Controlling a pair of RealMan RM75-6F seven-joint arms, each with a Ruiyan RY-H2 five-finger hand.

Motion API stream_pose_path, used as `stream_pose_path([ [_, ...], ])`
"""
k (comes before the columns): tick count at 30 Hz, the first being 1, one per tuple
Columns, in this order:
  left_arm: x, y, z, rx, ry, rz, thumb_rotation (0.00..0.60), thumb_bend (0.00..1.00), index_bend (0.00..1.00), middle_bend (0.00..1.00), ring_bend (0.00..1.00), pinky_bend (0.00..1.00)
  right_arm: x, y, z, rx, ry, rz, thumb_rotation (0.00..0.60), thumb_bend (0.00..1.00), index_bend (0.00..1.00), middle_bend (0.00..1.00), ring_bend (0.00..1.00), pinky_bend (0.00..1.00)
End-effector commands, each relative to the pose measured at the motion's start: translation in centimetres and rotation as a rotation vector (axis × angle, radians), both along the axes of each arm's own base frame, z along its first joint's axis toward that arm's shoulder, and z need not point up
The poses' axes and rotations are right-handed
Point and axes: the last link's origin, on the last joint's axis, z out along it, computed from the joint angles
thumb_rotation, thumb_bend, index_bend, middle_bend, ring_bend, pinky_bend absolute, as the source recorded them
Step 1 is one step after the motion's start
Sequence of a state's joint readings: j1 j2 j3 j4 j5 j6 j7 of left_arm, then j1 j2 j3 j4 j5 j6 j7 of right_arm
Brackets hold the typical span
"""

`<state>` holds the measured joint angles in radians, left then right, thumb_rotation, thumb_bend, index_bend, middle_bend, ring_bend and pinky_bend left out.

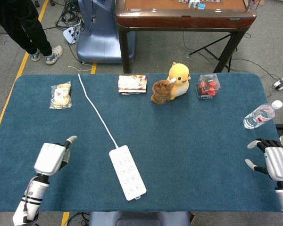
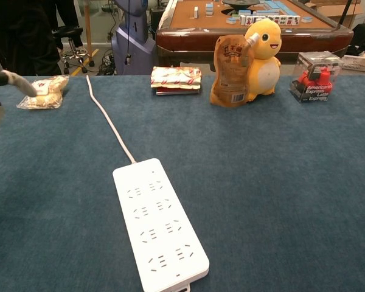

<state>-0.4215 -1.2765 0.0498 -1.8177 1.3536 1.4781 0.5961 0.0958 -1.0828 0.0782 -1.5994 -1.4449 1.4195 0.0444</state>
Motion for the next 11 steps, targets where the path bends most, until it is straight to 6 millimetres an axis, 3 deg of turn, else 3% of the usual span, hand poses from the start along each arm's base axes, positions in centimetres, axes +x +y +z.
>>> stream_pose_path([
  [1, -2.6, -1.5, 1.8, 0.069, 0.077, 0.071, 0.6, 0.65, 0.27, 0.71, 0.67, 0.94, 0.0, 0.0, 0.0, 0.001, 0.004, -0.002, 0.6, 0.15, 0.45, 0.4, 0.35, 0.3],
  [6, -5.2, -3.5, 3.8, 0.113, 0.156, 0.181, 0.6, 0.65, 0.27, 0.71, 0.67, 0.93, 0.1, 0.1, -0.2, 0.005, 0.004, 0.001, 0.6, 0.15, 0.45, 0.4, 0.35, 0.3],
  [11, -6.5, -4.6, 5.0, 0.142, 0.165, 0.245, 0.6, 0.65, 0.27, 0.71, 0.66, 0.93, 0.4, 0.1, -0.5, 0.013, 0.002, 0.01, 0.6, 0.15, 0.45, 0.4, 0.35, 0.3],
])
